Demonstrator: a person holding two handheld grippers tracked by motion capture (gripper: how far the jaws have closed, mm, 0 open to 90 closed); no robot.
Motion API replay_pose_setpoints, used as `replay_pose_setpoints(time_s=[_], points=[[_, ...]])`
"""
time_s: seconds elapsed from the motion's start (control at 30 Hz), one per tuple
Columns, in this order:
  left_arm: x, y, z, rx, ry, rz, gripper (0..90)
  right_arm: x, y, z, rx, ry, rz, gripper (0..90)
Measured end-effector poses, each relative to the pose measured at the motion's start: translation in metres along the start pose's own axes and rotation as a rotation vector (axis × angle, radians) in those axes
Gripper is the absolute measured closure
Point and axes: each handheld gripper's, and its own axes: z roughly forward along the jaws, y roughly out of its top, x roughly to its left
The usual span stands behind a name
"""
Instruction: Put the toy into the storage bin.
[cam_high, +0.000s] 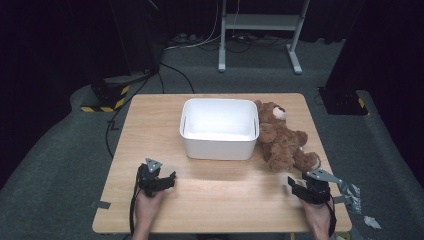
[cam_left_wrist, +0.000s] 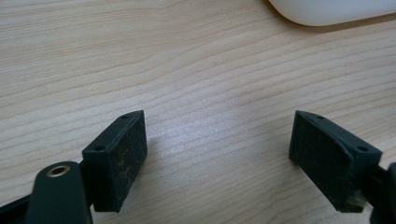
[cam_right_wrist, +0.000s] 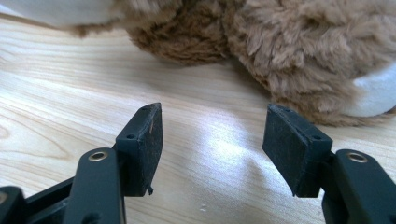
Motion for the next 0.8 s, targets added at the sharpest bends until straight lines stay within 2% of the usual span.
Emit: replay_pose_setpoints(time_s=[0.23, 0.37, 0.47, 0.57, 0.8], points=[[0.0, 0.0, 0.0, 0.0, 0.0, 0.0, 18.9, 0.0, 0.003, -0.005, -0.014, 0.025, 0.034, 34.9], [0.0, 0.0, 0.0, 0.0, 0.0, 0.0, 18.9, -0.001, 0.005, -0.008, -0.018, 0.032, 0.035, 32.1], [0.0, 0.0, 0.0, 0.0, 0.0, 0.0, 18.9, -0.001, 0.006, -0.01, -0.023, 0.032, 0.041, 30.2], [0.0, 0.0, 0.0, 0.0, 0.0, 0.0, 18.9, -0.003, 0.008, -0.015, -0.038, 0.009, 0.062, 26.0], [0.0, 0.0, 0.0, 0.0, 0.0, 0.0, 18.9, -0.007, 0.01, -0.02, -0.037, 0.026, 0.058, 23.6]])
